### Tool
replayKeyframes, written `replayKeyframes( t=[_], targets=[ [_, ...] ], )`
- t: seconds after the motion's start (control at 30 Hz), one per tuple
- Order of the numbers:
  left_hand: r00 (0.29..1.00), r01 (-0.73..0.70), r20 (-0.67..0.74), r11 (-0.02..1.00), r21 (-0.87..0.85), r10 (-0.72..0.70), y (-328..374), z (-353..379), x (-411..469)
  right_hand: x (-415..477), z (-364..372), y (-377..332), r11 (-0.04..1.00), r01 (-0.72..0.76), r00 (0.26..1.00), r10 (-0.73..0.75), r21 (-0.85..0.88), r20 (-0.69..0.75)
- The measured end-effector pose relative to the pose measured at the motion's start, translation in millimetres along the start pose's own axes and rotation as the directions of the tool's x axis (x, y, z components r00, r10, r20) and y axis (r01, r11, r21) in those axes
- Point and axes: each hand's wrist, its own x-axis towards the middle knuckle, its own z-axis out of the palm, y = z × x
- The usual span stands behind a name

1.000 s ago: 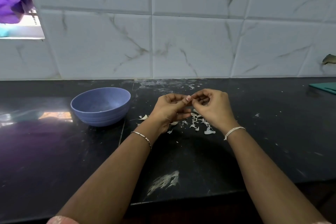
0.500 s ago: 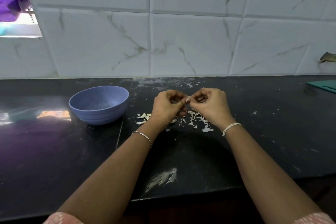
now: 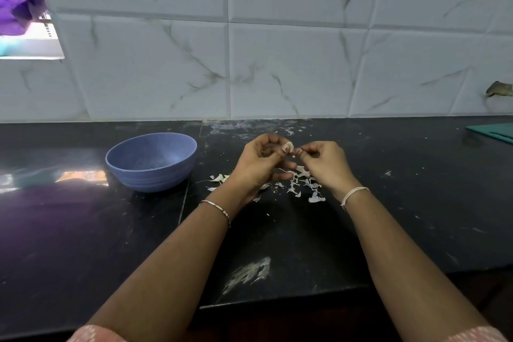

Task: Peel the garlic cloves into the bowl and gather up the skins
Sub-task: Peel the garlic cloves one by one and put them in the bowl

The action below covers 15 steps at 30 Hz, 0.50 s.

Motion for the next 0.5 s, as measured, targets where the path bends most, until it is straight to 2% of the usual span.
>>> replayKeyframes(
  t=[0.07,0.17,0.23,0.33,0.4,0.5],
  targets=[
    [1.0,0.023,0.0,1.0,0.002,-0.023,-0.9,-0.2,-0.4,-1.3,-2.2,-2.6,0.989,0.095,0.995,-0.095,-0.113,0.003],
    [0.999,0.032,-0.041,0.999,0.027,-0.031,-2.5,-1.0,1.6,-1.8,-7.1,-4.5,0.975,0.152,0.986,-0.162,-0.164,-0.049],
    [0.997,0.035,-0.073,0.999,0.031,-0.032,-1.9,-1.9,2.7,-2.2,-7.1,-5.4,0.984,0.169,0.985,-0.171,-0.047,-0.03],
    [0.996,0.041,-0.085,0.999,0.014,-0.04,-1.2,-3.0,2.4,-6.4,-6.4,-11.4,0.951,0.168,0.984,-0.176,0.26,0.01],
    [0.996,0.046,-0.07,0.999,-0.006,-0.046,-0.8,-3.1,0.8,-9.5,-6.2,-13.5,0.937,0.172,0.982,-0.189,0.304,0.028],
    [0.995,0.055,-0.077,0.998,-0.027,-0.057,-0.8,-4.0,0.3,-10.2,-3.6,-13.8,0.945,0.189,0.979,-0.204,0.267,0.029]
  ],
)
